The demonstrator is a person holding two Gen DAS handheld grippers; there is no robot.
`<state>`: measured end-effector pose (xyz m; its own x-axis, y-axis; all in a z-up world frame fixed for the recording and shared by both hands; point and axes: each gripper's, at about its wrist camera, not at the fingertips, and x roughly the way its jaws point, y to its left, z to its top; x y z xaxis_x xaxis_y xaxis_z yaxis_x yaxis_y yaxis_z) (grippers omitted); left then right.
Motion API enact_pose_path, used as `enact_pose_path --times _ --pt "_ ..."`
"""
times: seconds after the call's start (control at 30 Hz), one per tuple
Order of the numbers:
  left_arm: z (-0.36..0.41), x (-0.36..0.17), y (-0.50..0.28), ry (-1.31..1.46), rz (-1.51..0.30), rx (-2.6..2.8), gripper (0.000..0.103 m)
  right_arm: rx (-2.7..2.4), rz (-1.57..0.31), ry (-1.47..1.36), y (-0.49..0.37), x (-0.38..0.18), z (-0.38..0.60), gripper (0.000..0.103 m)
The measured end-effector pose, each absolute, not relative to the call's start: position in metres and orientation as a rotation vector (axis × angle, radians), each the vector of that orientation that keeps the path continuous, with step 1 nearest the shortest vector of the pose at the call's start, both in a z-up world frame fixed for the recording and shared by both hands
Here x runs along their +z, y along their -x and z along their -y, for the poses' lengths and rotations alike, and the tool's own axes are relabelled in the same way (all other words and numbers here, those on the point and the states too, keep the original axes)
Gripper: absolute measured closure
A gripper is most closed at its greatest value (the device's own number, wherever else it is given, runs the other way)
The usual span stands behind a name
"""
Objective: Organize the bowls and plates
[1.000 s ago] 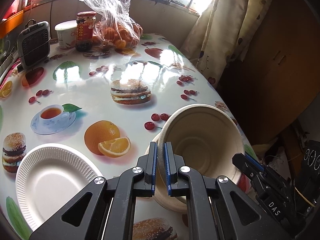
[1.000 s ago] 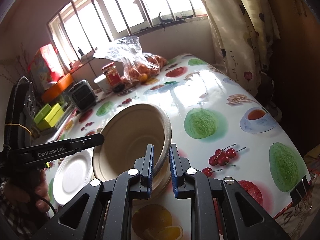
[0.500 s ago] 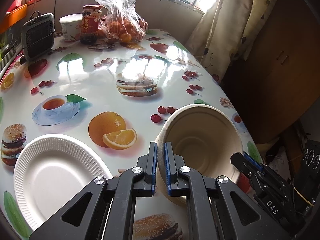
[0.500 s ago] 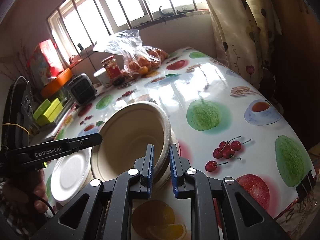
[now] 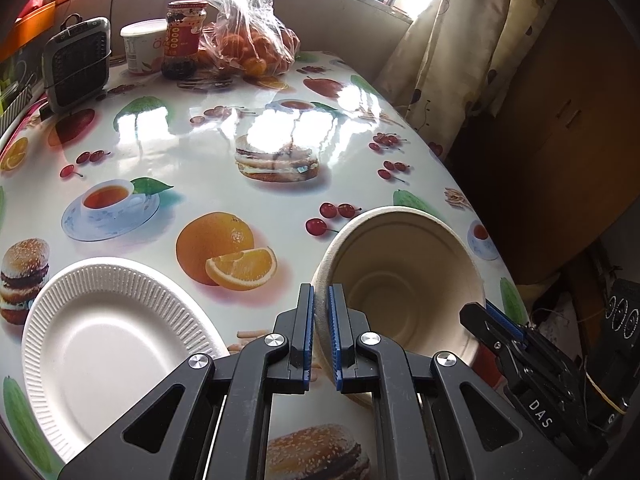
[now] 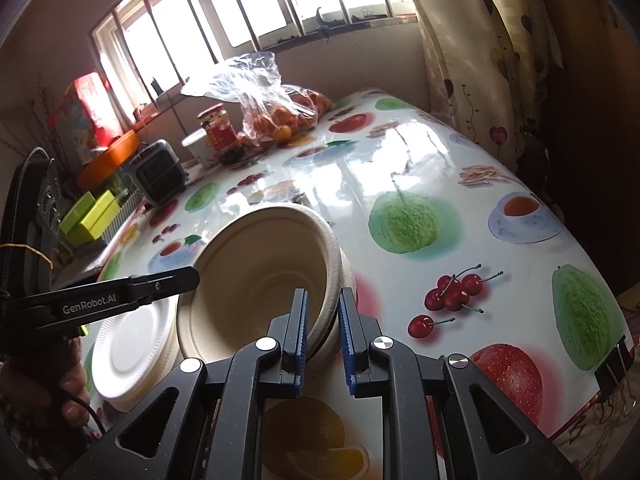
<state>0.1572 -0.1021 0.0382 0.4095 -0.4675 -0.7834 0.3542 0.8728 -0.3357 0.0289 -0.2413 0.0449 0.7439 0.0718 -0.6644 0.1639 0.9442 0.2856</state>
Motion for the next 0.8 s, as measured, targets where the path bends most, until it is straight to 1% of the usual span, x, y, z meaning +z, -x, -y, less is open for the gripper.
enact_pose_path --times 0.8 --pt "0.1017 0.0365 -0.1577 0.127 -1.030 -0.516 0.095 -0.058 -0.733 -0.335 -0.0287 0.0447 0.2410 0.088"
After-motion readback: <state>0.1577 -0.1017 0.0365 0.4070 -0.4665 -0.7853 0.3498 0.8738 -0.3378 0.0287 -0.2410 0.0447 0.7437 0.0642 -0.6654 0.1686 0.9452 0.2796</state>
